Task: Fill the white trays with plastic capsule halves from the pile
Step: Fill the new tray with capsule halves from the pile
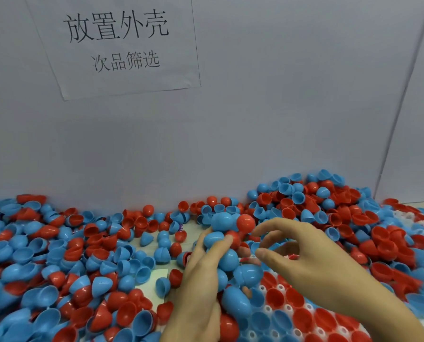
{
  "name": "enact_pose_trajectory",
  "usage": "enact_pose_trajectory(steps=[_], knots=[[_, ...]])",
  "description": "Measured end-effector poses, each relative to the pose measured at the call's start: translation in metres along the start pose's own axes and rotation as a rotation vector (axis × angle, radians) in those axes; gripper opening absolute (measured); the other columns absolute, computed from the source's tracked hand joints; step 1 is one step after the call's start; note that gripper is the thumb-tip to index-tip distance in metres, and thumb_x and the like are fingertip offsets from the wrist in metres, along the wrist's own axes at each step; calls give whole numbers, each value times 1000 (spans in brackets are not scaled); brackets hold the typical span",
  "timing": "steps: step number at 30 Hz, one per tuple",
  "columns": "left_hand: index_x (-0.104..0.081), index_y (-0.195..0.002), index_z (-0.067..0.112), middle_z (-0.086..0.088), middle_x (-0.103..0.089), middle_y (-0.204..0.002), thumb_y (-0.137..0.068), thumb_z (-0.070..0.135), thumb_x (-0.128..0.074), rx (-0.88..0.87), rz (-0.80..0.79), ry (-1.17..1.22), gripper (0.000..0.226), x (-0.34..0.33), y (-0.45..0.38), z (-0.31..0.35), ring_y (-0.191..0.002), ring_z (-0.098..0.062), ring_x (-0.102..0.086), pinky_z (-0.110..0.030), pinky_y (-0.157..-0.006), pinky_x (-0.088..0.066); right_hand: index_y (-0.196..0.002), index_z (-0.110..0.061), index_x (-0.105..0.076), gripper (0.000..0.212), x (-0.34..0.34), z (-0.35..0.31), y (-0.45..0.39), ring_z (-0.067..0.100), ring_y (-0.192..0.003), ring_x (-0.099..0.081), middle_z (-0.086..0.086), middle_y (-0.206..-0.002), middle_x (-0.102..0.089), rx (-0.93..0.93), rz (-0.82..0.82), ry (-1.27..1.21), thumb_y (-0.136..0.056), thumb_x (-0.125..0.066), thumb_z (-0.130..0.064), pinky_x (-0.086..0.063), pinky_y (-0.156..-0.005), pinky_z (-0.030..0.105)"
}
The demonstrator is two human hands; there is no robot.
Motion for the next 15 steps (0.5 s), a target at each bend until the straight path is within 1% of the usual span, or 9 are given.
enact_pose_trajectory(steps=[2, 4, 6, 8, 9, 10, 12, 13, 15], knots=[[-69, -121, 35, -13, -75, -111, -85, 29, -73, 17, -41, -15, 36, -4, 3, 0, -90, -34, -75, -35, -55, -54, -91, -44, -64, 13, -4, 1, -2, -6, -81, -67, -30, -93, -63, 5, 3, -44, -83, -74, -42, -48, -64, 6], [-65, -127, 36, -14, -74, -115, -88, 30, -72, 25, -79, -34, 40, -4, 3, -1, -97, -37, -74, -39, -62, -56, -91, -37, -61, 18, -6, 3, -4, 0, -74, -70, -25, -88, -66, 4, 49, -113, -83, -77, -35, -49, -61, 9], [-67, -124, 37, -15, -74, -115, -83, 32, -73, 23, -128, -49, 42, -4, 4, 1, -101, -39, -73, -40, -65, -55, -98, -35, -56, 25, -6, 4, -5, 3, -71, -70, -13, -87, -68, -3, 104, -168, -82, -76, -35, -50, -60, 11], [-69, -120, 36, -15, -74, -116, -82, 35, -72, 30, -190, -67, 39, -4, 5, 2, -103, -40, -72, -37, -63, -56, -105, -42, -53, 32, -6, 3, -5, 3, -74, -71, -13, -93, -67, -7, 115, -206, -81, -73, -43, -52, -61, 12], [-70, -119, 35, -14, -74, -116, -83, 35, -71, 35, -222, -71, 36, -4, 6, 3, -101, -38, -73, -37, -62, -58, -106, -45, -54, 32, -7, 3, -5, 3, -78, -71, -15, -94, -67, 3, 113, -208, -80, -72, -47, -54, -64, 14], [-71, -118, 34, -14, -74, -114, -83, 36, -70, 39, -247, -73, 35, -5, 6, 2, -94, -34, -74, -37, -60, -60, -104, -46, -57, 28, -7, 3, -5, 3, -81, -70, -18, -94, -68, 21, 121, -196, -80, -71, -47, -56, -68, 17], [-71, -117, 33, -15, -74, -108, -80, 39, -70, 36, -257, -60, 38, -6, 6, 2, -78, -27, -71, -33, -51, -53, -99, -41, -64, 16, -8, 3, -6, 4, -85, -70, -20, -92, -70, 50, 166, -185, -85, -72, -36, -58, -76, 21], [-71, -117, 34, -16, -74, -107, -79, 41, -70, 30, -249, -56, 39, -6, 6, 1, -76, -26, -69, -31, -51, -51, -98, -38, -66, 14, -8, 3, -7, 4, -85, -70, -18, -91, -71, 53, 186, -197, -87, -71, -31, -57, -77, 21], [-71, -117, 36, -15, -75, -109, -77, 43, -70, 16, -210, -48, 41, -7, 5, 1, -76, -27, -70, -31, -50, -51, -98, -37, -68, 16, -8, 4, -7, 4, -85, -71, -16, -91, -73, 38, 210, -244, -90, -70, -24, -56, -76, 17]])
Point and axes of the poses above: each hand's wrist, its own y-axis away from the middle knuckle, its own x-axis out of the back of the hand, z = x × y, the point moved 1 cm from there along -y, towards the middle knuckle
